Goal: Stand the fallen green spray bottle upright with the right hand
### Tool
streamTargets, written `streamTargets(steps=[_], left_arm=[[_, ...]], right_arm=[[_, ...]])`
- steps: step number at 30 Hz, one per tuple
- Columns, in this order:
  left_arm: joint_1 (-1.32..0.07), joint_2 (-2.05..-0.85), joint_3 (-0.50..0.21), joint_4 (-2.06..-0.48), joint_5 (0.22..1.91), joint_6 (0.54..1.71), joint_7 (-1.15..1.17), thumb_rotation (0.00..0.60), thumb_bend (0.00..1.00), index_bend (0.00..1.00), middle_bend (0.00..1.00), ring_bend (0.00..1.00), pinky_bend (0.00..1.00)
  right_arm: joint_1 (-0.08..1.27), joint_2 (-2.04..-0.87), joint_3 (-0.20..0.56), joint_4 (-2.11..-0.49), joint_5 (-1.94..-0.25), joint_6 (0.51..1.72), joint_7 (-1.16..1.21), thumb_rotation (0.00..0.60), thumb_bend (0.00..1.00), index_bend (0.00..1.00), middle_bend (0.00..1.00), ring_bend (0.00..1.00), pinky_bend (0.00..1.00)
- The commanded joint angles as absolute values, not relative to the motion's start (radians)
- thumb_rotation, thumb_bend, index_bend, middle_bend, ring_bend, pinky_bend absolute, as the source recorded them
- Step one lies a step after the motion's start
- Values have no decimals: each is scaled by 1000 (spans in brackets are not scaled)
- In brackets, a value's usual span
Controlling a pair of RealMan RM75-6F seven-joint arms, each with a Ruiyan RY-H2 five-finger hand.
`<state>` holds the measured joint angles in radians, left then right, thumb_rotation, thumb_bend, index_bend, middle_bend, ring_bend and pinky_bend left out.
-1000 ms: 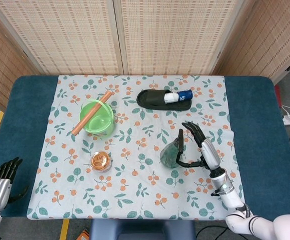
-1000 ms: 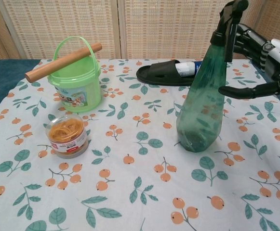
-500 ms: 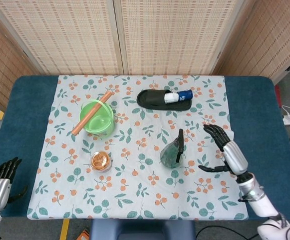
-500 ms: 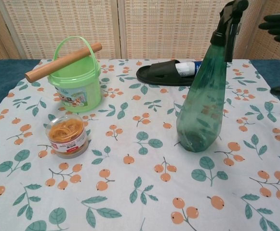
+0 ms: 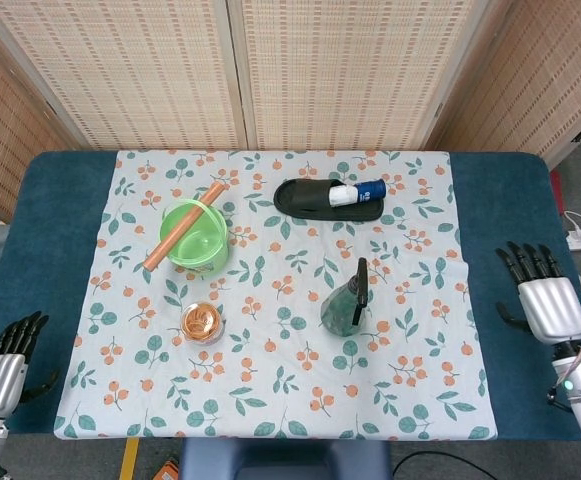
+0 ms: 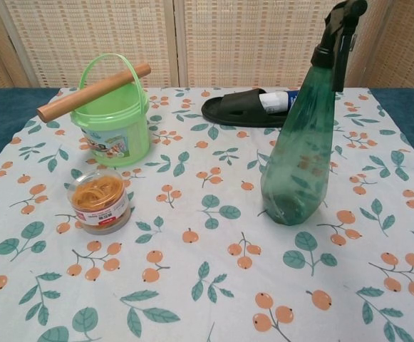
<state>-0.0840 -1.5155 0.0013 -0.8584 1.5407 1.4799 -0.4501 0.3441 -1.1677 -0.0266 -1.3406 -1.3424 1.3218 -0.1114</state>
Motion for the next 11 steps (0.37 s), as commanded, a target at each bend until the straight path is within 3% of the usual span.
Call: streamTargets(steps=[1,11], left_arm=[[-85,-1515,1,-859,1542,1483,-451,600,292,0,0,0,0],[-84,-1515,2,-861,1544,1489,-447,600,293,0,0,0,0]], right_arm=[[323,-1233,6,-1253,-1279,1273,-186,600,323,0,0,0,0],[327,-1301,29,-1158,-1363,1289,-70,600,323,0,0,0,0]])
